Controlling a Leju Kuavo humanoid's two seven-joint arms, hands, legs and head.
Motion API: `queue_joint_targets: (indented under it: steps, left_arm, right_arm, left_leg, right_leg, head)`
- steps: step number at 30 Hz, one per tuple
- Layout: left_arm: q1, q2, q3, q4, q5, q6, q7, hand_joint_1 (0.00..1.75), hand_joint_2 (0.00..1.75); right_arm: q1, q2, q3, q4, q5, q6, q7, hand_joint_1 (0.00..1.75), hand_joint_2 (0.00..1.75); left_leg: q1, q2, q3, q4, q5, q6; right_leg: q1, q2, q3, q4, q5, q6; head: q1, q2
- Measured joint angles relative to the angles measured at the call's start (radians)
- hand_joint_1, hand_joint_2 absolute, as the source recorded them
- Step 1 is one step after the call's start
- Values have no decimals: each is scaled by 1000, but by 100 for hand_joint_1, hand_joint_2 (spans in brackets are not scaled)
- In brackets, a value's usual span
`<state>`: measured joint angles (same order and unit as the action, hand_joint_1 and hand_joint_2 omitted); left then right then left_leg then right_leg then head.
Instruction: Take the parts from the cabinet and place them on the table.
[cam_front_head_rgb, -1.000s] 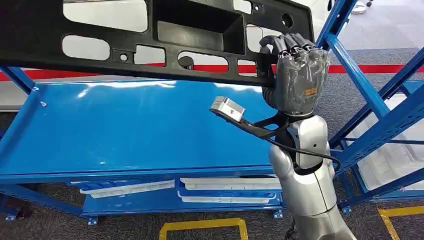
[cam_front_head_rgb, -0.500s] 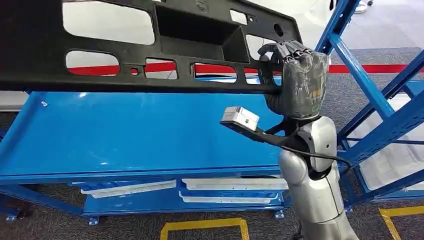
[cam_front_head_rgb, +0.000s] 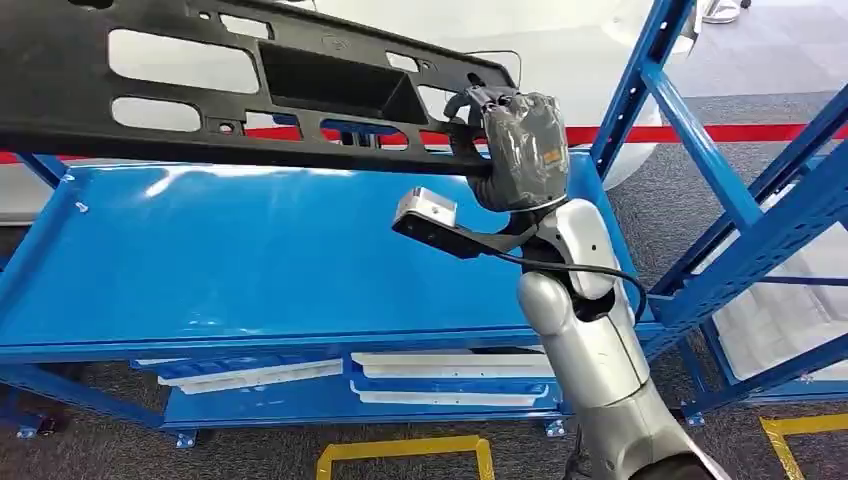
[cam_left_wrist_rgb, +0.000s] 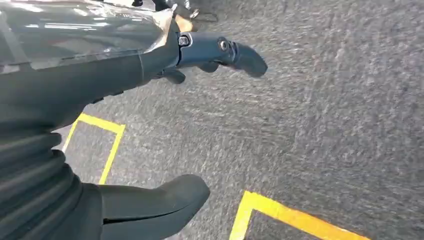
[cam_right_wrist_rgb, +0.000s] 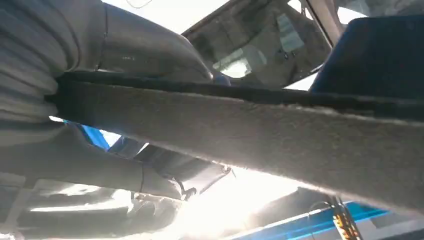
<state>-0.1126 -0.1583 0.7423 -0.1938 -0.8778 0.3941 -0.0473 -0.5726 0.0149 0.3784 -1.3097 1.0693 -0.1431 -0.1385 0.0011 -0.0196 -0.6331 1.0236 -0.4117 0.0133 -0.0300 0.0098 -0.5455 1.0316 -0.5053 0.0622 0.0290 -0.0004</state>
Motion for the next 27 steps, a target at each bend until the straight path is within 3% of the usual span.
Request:
queue_joint_targets:
  steps: [1, 2, 4, 5, 6, 7, 8, 10, 11, 12, 14, 15, 16, 17, 19, 20, 21, 22, 23, 25, 26, 27]
  left_arm:
    - [1, 3, 1, 0, 2, 0, -2, 0, 175]
    - [1, 2, 2, 0, 6, 0, -3, 0, 175]
    - [1, 3, 8, 0, 9, 0, -7, 0, 175]
    - [1, 3, 11, 0, 11, 0, -9, 0, 175]
    - [2, 3, 14, 0, 14, 0, -9, 0, 175]
    - [4, 3, 16, 0, 18, 0, -10, 0, 175]
    - [7, 3, 18, 0, 19, 0, -11, 0, 175]
    - [7, 5, 24, 0, 19, 0, -14, 0, 175]
    - [6, 5, 24, 0, 19, 0, -15, 0, 175]
    - [6, 5, 24, 0, 19, -1, -16, 0, 175]
    - [7, 6, 25, 0, 19, -1, -17, 0, 175]
    - [8, 7, 26, 0, 19, -1, -17, 0, 175]
    - [8, 7, 27, 0, 19, -1, -17, 0, 175]
    - [6, 6, 28, 0, 19, -1, -18, 0, 175]
    - [6, 9, 30, 0, 19, -2, -17, 0, 175]
    - [8, 10, 31, 0, 18, -4, -9, 0, 175]
    - [10, 10, 31, 0, 17, -7, -2, 0, 175]
    - [12, 10, 31, 0, 16, -8, 0, 0, 175]
    - [13, 10, 31, 0, 16, -8, 1, 0, 175]
    - [15, 11, 31, 0, 14, -8, 3, 0, 175]
    - [16, 11, 31, 0, 13, -8, 5, 0, 175]
    - [16, 11, 31, 0, 13, -8, 8, 0, 175]
  right_arm:
    - [-7, 5, 2, 9, 0, 0, -2, 175, 175]
    - [-14, 12, 5, 15, -2, 0, -4, 175, 175]
    - [-24, 24, 12, 27, -2, 0, -5, 175, 175]
    - [-26, 27, 16, 34, -3, 0, -5, 175, 175]
    - [-26, 29, 18, 39, -3, 0, -5, 175, 175]
    - [-26, 32, 19, 44, -3, 0, -5, 175, 175]
    - [-27, 33, 21, 48, -2, 0, -5, 175, 175]
    - [-35, 38, 22, 54, -2, 0, -5, 175, 175]
    - [-41, 41, 23, 55, -2, 0, -5, 175, 175]
    - [-50, 42, 23, 56, -3, 0, -5, 175, 175]
    - [-53, 47, 24, 61, -3, 0, -5, 175, 175]
    - [-53, 47, 25, 62, -3, 0, -5, 175, 175]
    - [-54, 46, 26, 64, -3, 0, -5, 175, 175]
    - [-55, 45, 26, 66, -3, 0, -6, 175, 175]
    - [-55, 44, 28, 70, -4, 0, -7, 175, 175]
    - [-54, 43, 29, 72, -5, 0, -7, 175, 175]
    - [-53, 43, 31, 75, -5, 0, -7, 175, 175]
    - [-50, 43, 32, 76, -5, 0, -6, 175, 175]
    - [-49, 43, 33, 77, -4, 0, -5, 175, 175]
    - [-49, 43, 37, 77, 0, 0, -3, 175, 175]
    - [-50, 44, 38, 76, 1, 0, -3, 175, 175]
    - [-51, 46, 40, 76, 2, 0, -3, 175, 175]
  left_leg:
    - [4, 3, -6, 5, -11, -6]
    - [5, 8, -16, 31, -45, -13]
    - [9, 12, -67, 177, -142, -24]
    - [11, 13, -93, 248, -174, -27]
    - [11, 13, -104, 292, -187, -29]
    - [12, 13, -94, 292, -178, -28]
    - [12, 14, -62, 250, -151, -26]
    - [13, 16, 55, 71, -81, -22]
    - [13, 15, 91, 7, -96, -20]
    - [5, 11, 99, -5, -90, -15]
    - [-3, 10, 91, -3, -86, -8]
    - [-6, 11, 88, -3, -80, 0]
    - [0, 15, 84, -20, -67, 15]
    - [1, 20, 80, -22, -56, 22]
    - [-1, 20, 56, -21, -41, 37]
    - [-3, 21, 45, -20, -32, 39]
    - [-6, 21, 31, -20, -23, 41]
    - [-9, 21, 20, -19, -15, 42]
    - [-10, 21, 9, -18, -7, 41]
    - [-12, 19, -8, -15, 6, 38]
    - [-12, 18, -13, -12, 12, 35]
    - [-18, 17, -21, -10, 19, 28]
  right_leg:
    - [-11, -1, -3, -3, 6, -12]
    - [-9, -3, -9, -3, 12, -21]
    - [-4, -7, -22, -2, 21, -37]
    - [-1, -9, -28, -2, 25, -42]
    - [1, -11, -34, -2, 29, -47]
    - [2, -12, -38, -1, 33, -49]
    - [3, -12, -42, -1, 35, -46]
    - [2, -11, -46, 0, 41, -42]
    - [4, -12, -47, -1, 44, -38]
    - [10, -12, -52, 0, 50, -30]
    - [6, -13, -53, -2, 59, -16]
    - [4, -13, -54, -7, 66, -6]
    - [7, -13, -58, -3, 64, 0]
    - [5, -11, -74, 15, 36, -7]
    - [8, -11, -114, 132, -52, -26]
    - [8, -11, -137, 210, -91, -29]
    - [9, -11, -152, 275, -112, -26]
    - [9, -11, -146, 292, -108, -19]
    - [10, -11, -119, 266, -87, -10]
    - [14, -11, -21, 119, -29, 1]
    - [18, -11, 35, 33, -21, -5]
    - [24, -11, 81, -34, -41, -19]
  head:
    - [0, 0]
    - [-1, 0]
    - [-3, 0]
    - [-3, 0]
    - [-3, 0]
    - [-3, 0]
    - [-3, 0]
    - [-3, 0]
    - [-3, 0]
    - [-2, 0]
    - [-2, 0]
    - [-2, 0]
    - [-2, 0]
    - [-2, 0]
    - [1, 0]
    - [1, 0]
    - [1, 0]
    - [1, 0]
    - [1, 0]
    - [1, 0]
    - [1, 0]
    - [1, 0]
